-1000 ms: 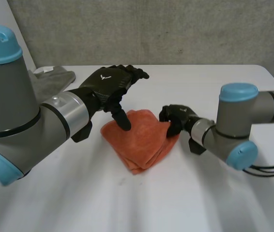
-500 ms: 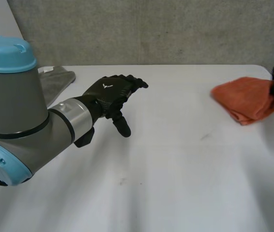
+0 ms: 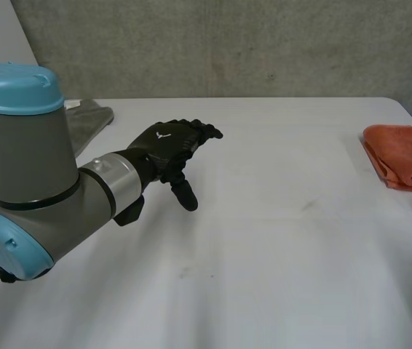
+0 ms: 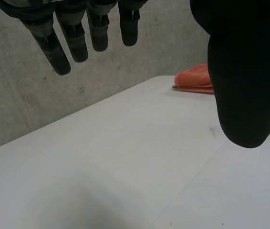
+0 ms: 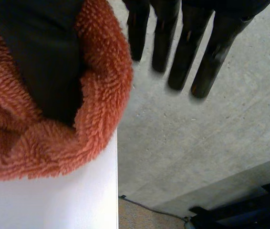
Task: Fold the laundry.
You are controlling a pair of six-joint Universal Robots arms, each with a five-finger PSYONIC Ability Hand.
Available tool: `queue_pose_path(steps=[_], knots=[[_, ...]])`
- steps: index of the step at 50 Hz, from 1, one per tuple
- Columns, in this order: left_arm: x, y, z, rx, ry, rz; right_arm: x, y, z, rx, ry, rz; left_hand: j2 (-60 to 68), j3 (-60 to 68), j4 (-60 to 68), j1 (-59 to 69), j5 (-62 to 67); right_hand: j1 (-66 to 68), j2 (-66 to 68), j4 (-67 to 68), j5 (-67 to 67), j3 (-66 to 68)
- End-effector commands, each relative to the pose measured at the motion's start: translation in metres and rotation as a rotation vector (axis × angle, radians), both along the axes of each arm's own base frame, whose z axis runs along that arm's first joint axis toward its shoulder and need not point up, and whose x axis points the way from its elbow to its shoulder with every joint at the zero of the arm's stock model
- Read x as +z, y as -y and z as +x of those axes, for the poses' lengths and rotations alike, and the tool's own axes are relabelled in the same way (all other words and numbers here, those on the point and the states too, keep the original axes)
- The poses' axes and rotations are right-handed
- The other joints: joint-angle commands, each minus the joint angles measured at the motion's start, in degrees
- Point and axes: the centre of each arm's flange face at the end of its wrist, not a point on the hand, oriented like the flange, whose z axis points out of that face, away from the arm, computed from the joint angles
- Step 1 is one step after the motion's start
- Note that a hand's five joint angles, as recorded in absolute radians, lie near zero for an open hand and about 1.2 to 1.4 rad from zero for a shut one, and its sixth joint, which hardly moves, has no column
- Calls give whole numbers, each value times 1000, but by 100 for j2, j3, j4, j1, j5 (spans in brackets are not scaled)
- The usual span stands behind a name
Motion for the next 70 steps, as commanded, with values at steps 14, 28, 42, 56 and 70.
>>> queue_pose_path(steps=[14, 28, 42, 56, 70], knots=[[20, 6, 9, 31, -33, -62, 24, -55, -55, 5, -322, 390, -132, -166, -126, -55, -259, -812, -1592, -1909, -1882, -1846], [23, 43, 40, 173, -51, -115, 169, -56, -73, -147, -523, -4, -132, -166, -126, -56, -259, -812, -1592, -1909, -1882, -1846], [32, 71, 77, 283, -57, -197, 205, -94, 57, 185, -137, -212, -170, -204, -164, -94, -297, -812, -1592, -1909, -1882, -1846], [-41, 179, 174, 481, 326, -271, 134, -225, 208, 847, 98, -22, -170, -204, -164, -94, -297, -812, -1592, -1909, -1882, -1846], [-134, 267, 260, 625, 767, -445, 69, -292, 224, 953, 74, 143, 303, 268, 309, 379, 176, -812, -1592, -1909, -1882, -1846]])
